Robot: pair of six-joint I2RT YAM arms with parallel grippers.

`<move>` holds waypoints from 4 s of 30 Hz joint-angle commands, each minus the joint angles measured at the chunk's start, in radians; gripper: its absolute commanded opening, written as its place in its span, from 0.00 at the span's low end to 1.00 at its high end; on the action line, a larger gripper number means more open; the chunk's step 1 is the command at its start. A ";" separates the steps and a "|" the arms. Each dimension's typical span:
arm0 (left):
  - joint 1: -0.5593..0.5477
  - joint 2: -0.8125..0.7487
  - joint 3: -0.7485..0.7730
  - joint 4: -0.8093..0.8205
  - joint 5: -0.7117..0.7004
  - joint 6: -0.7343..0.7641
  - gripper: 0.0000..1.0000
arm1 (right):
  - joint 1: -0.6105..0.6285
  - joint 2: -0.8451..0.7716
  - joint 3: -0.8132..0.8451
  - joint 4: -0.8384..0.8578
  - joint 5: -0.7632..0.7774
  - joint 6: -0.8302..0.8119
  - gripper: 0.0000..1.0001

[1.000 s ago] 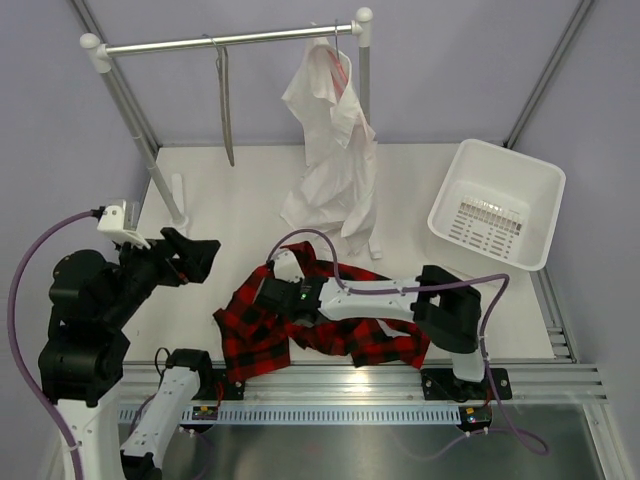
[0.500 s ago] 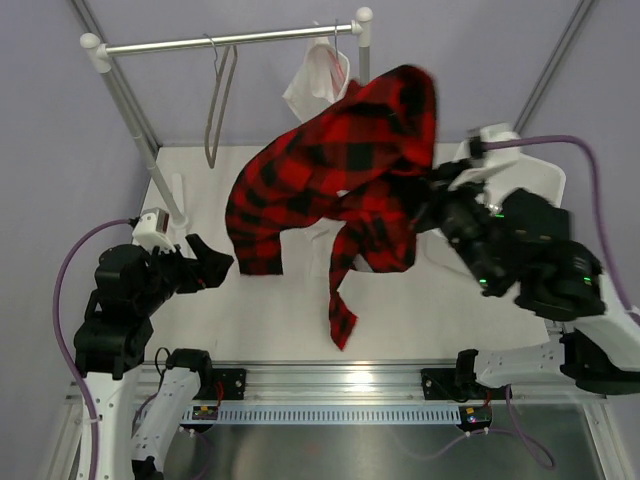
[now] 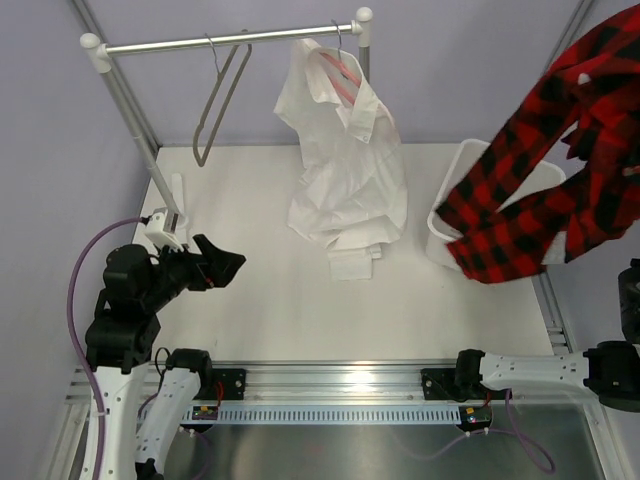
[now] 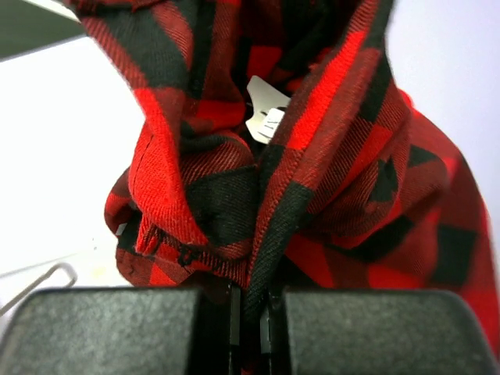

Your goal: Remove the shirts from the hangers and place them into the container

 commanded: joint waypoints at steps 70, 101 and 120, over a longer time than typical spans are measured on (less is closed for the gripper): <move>0.003 -0.091 -0.083 0.048 0.243 0.008 0.88 | -1.083 0.277 -0.269 -0.908 -0.290 1.325 0.00; 0.003 0.077 -0.016 0.142 0.121 0.029 0.86 | -1.003 0.340 0.115 -1.076 -0.855 1.247 1.00; -0.003 0.065 -0.092 0.229 0.174 -0.014 0.87 | -0.832 0.818 0.650 -1.251 -1.414 1.025 0.67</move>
